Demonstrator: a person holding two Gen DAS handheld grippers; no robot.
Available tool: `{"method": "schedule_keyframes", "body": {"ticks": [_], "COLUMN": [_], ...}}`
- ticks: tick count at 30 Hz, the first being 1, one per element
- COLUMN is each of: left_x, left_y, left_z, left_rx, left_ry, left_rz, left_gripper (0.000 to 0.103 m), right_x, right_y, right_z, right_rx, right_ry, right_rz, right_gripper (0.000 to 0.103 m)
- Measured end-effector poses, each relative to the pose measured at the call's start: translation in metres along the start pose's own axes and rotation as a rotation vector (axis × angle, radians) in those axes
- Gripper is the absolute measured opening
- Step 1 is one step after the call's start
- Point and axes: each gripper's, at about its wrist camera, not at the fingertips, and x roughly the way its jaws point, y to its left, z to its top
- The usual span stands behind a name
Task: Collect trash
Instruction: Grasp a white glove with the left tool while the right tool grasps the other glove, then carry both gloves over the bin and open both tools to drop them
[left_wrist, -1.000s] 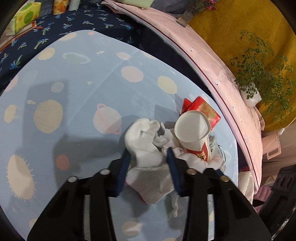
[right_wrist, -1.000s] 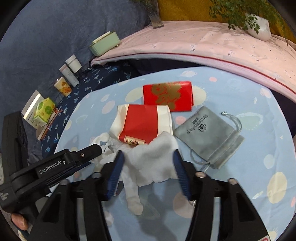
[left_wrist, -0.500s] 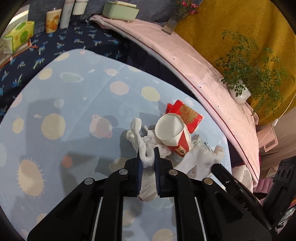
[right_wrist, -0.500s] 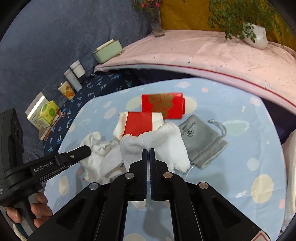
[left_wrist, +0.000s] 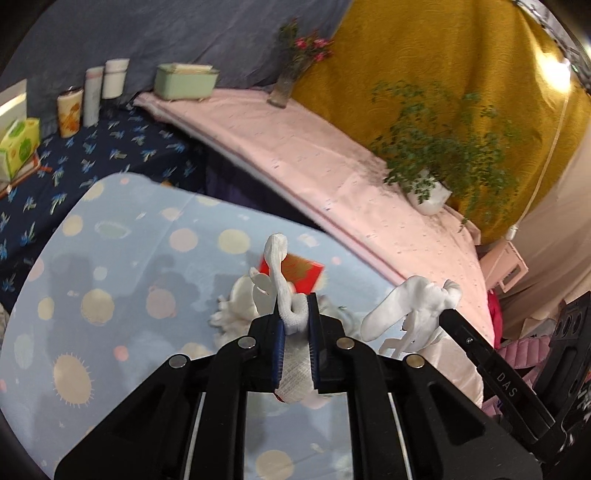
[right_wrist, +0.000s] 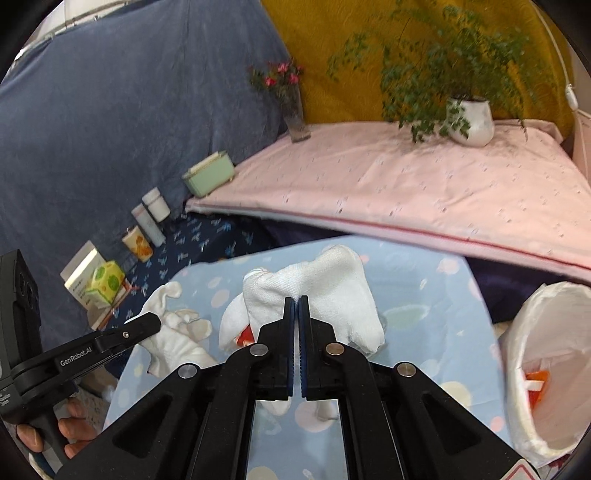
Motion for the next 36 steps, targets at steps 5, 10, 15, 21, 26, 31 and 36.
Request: {"method": "schedule_keyframes", "body": {"ticks": [5, 10, 15, 21, 26, 31, 36], "left_x": [-0.011, -0.01, 0.001, 0.018, 0.034, 0.048, 0.055], "left_y": [-0.052, -0.11, -0.17, -0.232, -0.274, -0.302, -0.314], "left_z": [0.007, 0.001, -0.013, -0.036, -0.06, -0.077, -0.087], "left_rx": [0.083, 0.176, 0.261, 0.342, 0.403, 0.438, 0.448], "left_ry": [-0.032, -0.027, 0.004, 0.059, 0.101, 0.137, 0.138], "left_rz": [-0.067, -0.133, -0.203, -0.275, -0.313, -0.337, -0.335], "left_gripper": [0.01, 0.01, 0.01, 0.01, 0.011, 0.011, 0.037], "right_x": [-0.041, -0.077, -0.111, -0.144, -0.16, -0.167, -0.167], "right_y": [-0.025, -0.059, -0.101, -0.157, -0.196, -0.221, -0.236], "right_z": [0.017, 0.021, 0.015, 0.003, -0.011, -0.021, -0.026], "right_rx": [0.019, 0.047, 0.105, 0.186, 0.25, 0.283, 0.328], "right_ry": [-0.088, -0.151, -0.194, -0.222, -0.221, -0.216, -0.211], "right_rz": [-0.04, -0.104, -0.165, -0.247, -0.297, -0.328, -0.357], "right_gripper": [0.002, 0.002, 0.002, 0.002, 0.002, 0.002, 0.011]}}
